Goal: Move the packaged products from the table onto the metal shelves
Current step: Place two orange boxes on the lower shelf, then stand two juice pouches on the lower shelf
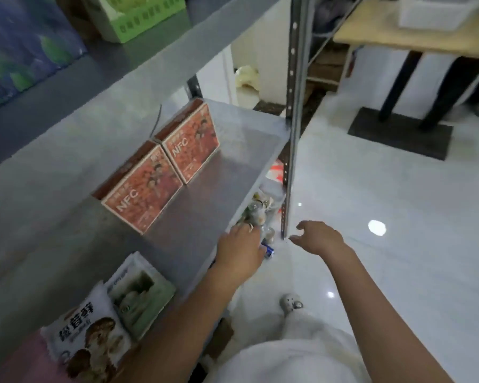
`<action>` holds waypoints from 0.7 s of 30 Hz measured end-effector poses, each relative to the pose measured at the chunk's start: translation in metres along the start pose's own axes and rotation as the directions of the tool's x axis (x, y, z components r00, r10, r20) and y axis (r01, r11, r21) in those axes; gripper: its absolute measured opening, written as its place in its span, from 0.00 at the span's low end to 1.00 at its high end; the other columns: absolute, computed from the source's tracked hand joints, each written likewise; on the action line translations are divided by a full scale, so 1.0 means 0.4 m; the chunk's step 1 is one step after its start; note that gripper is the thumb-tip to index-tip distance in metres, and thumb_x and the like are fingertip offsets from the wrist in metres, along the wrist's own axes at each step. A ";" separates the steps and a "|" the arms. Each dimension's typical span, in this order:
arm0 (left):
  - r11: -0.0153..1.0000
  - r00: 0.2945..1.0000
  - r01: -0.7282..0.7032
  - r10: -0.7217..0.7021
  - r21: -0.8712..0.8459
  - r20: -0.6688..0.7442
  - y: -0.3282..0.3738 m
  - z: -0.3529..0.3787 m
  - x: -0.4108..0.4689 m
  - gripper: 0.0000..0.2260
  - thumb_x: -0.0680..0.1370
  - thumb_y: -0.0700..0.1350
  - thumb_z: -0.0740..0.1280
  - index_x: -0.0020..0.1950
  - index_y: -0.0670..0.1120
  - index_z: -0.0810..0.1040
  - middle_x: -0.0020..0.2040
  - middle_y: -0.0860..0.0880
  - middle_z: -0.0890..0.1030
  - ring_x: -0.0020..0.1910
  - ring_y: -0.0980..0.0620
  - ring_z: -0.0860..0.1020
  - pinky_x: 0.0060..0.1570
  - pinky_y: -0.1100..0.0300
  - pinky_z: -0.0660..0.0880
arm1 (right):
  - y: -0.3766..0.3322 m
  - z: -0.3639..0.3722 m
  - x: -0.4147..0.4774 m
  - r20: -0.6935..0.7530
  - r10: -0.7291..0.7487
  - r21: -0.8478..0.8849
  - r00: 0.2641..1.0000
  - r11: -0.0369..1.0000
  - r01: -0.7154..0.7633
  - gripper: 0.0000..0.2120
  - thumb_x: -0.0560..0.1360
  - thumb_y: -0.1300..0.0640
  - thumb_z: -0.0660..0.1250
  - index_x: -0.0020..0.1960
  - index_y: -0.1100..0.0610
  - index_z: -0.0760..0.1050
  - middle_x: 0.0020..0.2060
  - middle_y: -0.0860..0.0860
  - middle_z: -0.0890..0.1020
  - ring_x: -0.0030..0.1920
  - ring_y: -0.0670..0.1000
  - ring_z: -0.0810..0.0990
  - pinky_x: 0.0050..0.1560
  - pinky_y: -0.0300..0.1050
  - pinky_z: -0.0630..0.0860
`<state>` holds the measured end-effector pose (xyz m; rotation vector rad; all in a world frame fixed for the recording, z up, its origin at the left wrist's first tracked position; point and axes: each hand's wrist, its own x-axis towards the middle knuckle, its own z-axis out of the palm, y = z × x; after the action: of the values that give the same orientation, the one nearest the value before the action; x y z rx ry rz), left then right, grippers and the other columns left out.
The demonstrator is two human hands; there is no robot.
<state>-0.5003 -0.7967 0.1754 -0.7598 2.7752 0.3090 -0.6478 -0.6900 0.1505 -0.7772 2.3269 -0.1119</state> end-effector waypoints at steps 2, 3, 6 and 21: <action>0.986 0.966 -0.154 0.135 0.069 0.221 0.048 0.056 -0.028 0.17 0.80 0.53 0.58 0.65 0.47 0.70 0.62 0.45 0.74 0.60 0.43 0.73 0.52 0.53 0.70 | 0.069 0.083 -0.087 0.062 0.117 0.059 0.991 0.991 -0.121 0.24 0.79 0.42 0.59 0.72 0.51 0.65 0.68 0.51 0.71 0.67 0.53 0.71 0.65 0.48 0.67; 0.969 0.936 -0.225 0.187 0.099 0.299 0.073 0.082 -0.043 0.17 0.80 0.54 0.58 0.65 0.46 0.70 0.62 0.44 0.74 0.60 0.42 0.73 0.51 0.53 0.69 | 0.100 0.119 -0.132 0.078 0.171 0.089 0.982 0.980 -0.178 0.25 0.79 0.42 0.59 0.72 0.50 0.65 0.69 0.50 0.71 0.67 0.53 0.70 0.65 0.49 0.67; 0.899 0.843 -0.404 0.295 0.168 0.450 0.157 0.133 -0.093 0.19 0.81 0.55 0.57 0.67 0.46 0.68 0.65 0.43 0.73 0.63 0.42 0.71 0.55 0.52 0.69 | 0.188 0.200 -0.271 0.082 0.316 0.172 0.945 0.930 -0.326 0.26 0.79 0.41 0.58 0.73 0.50 0.64 0.70 0.50 0.69 0.69 0.52 0.69 0.66 0.48 0.66; 0.502 0.567 -0.820 0.650 0.275 0.506 0.537 0.241 -0.437 0.23 0.82 0.57 0.55 0.72 0.46 0.63 0.67 0.44 0.70 0.65 0.44 0.70 0.59 0.52 0.67 | 0.396 0.456 -0.858 -0.028 0.602 0.543 0.798 0.679 -0.493 0.26 0.80 0.42 0.58 0.75 0.50 0.60 0.73 0.50 0.66 0.70 0.51 0.67 0.67 0.46 0.65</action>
<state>-0.4494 -0.5084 0.1643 0.6396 2.4748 -0.1305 -0.4089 -0.3453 0.1635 0.2385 2.4489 -0.5416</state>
